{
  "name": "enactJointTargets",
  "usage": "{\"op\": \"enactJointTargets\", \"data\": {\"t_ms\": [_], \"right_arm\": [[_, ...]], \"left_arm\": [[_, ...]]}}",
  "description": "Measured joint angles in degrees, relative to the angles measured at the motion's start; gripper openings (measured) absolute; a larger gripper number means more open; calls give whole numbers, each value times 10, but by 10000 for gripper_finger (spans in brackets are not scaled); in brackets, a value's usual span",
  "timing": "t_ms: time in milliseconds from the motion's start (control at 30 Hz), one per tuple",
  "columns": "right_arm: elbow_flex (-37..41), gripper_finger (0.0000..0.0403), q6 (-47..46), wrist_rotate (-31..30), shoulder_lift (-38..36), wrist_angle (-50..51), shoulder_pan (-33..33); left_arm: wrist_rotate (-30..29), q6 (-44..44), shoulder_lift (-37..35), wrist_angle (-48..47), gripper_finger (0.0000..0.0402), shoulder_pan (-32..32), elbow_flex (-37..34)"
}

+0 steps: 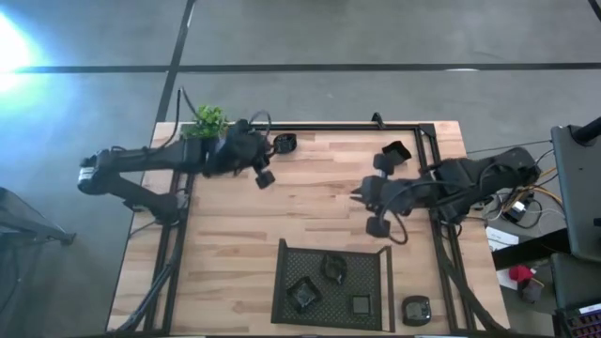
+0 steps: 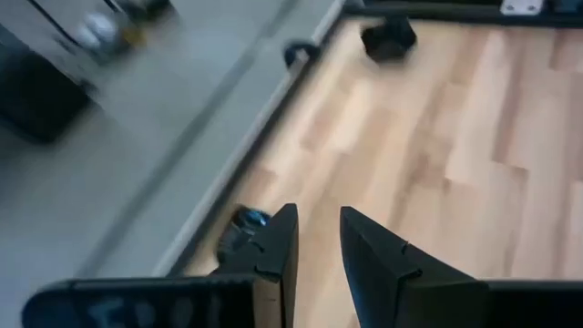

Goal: Pick & Place Mini shaped plates
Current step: Stack the leaf shaped plate on top of the other leaf shaped plates on the shelf

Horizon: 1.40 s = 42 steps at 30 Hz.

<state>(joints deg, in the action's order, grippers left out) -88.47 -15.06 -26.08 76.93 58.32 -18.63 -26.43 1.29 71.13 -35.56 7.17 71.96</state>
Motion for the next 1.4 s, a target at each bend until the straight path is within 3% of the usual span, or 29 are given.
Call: {"op": "enactJointTargets", "data": {"t_ms": [100, 200, 500, 667, 867, 1033, 1400], "right_arm": [[0, 53, 3, 0, -15, 16, 9], [0, 53, 3, 0, -28, 33, 15], [0, 53, 3, -8, -56, 96, 15], [0, 53, 3, -60, -63, 107, 15], [0, 53, 2, -75, -68, 109, 20], [0, 53, 1, -84, -67, 109, 28], [0, 53, 1, -87, -67, 108, 36]], "left_arm": [[103, 23, 9, -1, 80, 76, -1], [167, 35, 26, -2, 80, 147, -1], [214, 37, 123, 6, 80, 303, -1], [229, 26, 201, 17, 80, 328, 0], [256, 1, 272, 25, 80, 339, 19], [327, -5, 310, 25, 80, 353, 44], [376, -11, 353, 15, 80, 385, 64]]}}
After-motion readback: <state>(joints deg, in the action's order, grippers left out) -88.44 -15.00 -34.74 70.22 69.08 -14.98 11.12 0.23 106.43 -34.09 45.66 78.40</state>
